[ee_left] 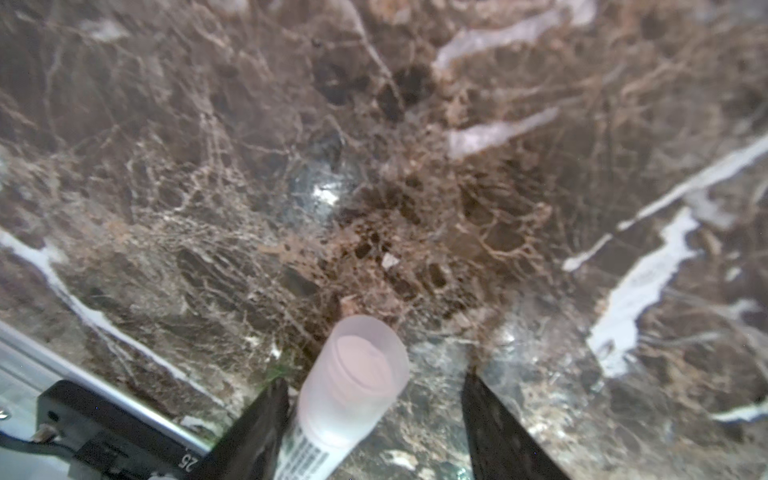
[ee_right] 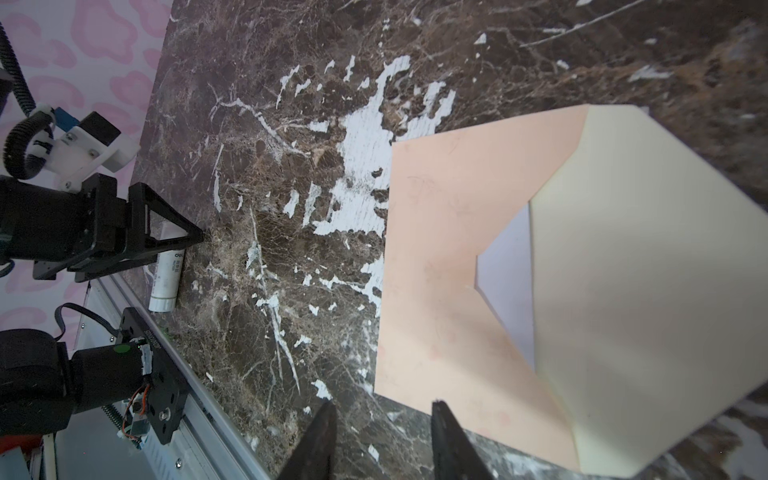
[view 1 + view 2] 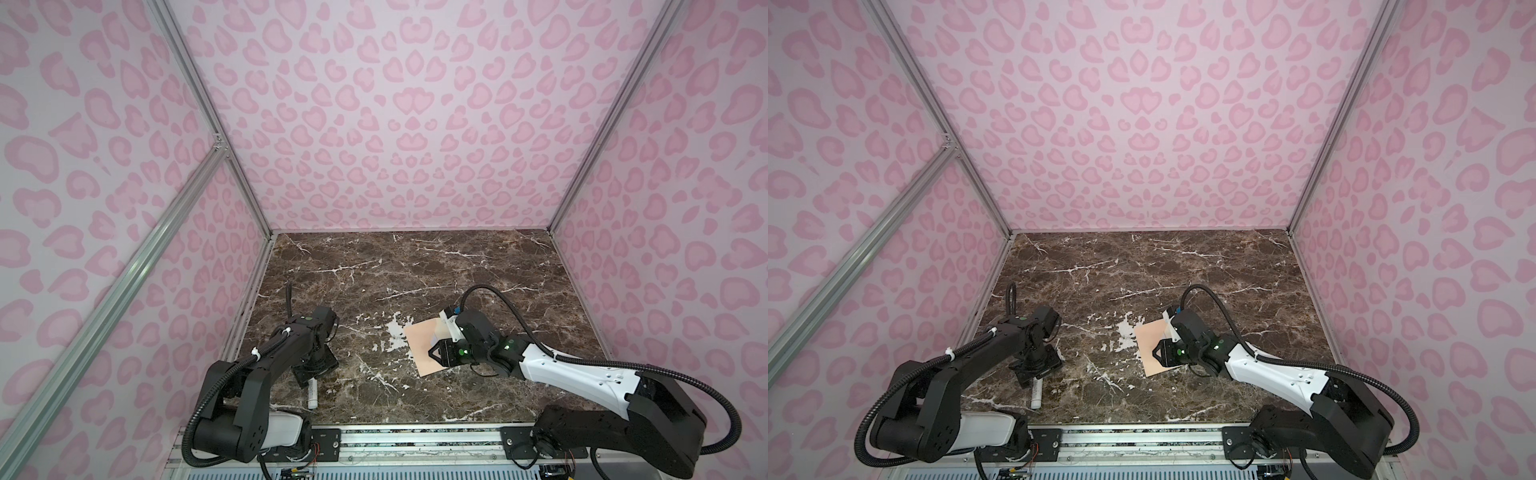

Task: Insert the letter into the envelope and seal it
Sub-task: 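Grasp the white glue stick upright with the left gripper and lift it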

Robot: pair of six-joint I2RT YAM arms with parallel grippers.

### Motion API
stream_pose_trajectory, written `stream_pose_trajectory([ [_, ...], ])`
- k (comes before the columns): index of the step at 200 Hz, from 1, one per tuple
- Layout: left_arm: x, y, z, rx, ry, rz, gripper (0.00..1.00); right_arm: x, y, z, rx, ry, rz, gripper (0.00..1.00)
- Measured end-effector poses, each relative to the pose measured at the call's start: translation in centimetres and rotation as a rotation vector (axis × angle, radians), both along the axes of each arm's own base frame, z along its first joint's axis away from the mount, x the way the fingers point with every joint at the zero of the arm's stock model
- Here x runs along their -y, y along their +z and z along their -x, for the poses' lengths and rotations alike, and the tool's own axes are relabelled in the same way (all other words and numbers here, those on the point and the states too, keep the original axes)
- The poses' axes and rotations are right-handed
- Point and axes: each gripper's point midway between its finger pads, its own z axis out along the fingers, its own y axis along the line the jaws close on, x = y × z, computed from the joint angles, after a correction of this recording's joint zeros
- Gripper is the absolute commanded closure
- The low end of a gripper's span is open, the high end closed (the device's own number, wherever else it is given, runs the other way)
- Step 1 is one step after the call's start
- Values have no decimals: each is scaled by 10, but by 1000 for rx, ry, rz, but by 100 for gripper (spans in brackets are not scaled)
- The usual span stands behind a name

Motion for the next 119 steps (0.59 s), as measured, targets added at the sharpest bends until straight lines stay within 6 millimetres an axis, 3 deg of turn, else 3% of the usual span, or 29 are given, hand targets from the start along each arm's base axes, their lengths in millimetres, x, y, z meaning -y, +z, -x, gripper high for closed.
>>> stream_pose_trajectory([
  [29, 8, -2, 0, 16, -24, 25, 52, 0, -2, 0, -6, -2, 5, 61],
  [82, 18, -4, -1, 16, -65, 43, 62, -8, 3, -2, 1, 9, -4, 61],
  [87, 20, -4, -1, 17, -69, 46, 68, -8, 4, -2, 0, 9, -5, 61],
  [119, 31, -1, 3, 4, -102, 76, 80, -10, 4, -1, 0, 15, -5, 61],
])
